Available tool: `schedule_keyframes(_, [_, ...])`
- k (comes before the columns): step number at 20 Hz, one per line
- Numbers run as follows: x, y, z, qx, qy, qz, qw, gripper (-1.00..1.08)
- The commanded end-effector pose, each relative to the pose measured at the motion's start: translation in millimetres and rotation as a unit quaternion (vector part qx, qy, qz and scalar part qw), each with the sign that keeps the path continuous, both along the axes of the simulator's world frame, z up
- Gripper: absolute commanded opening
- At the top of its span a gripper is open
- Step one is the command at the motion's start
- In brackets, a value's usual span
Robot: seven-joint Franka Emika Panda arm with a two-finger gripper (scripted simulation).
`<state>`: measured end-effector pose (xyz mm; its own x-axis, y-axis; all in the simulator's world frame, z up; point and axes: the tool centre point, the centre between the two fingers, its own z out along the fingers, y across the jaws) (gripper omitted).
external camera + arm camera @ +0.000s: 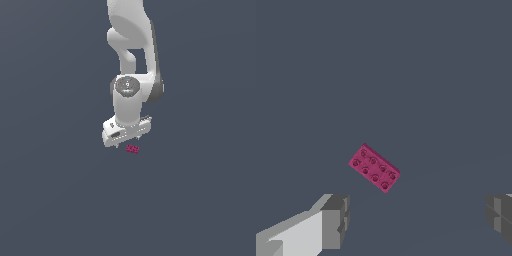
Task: Pick up the object and move it to a goal position.
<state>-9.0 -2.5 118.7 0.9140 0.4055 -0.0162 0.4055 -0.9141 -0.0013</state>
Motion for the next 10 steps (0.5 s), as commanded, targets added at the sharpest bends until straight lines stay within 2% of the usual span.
schedule_keyframes(1, [-2,2,-5,0.0,0.0,0.039,0.9992,1.0])
schedule_keyframes(6, [-5,5,-15,0.0,0.0,0.115,0.9934,1.0])
schedule_keyframes(10, [-8,8,-23,0.0,-0.001,0.175,0.9846,1.0])
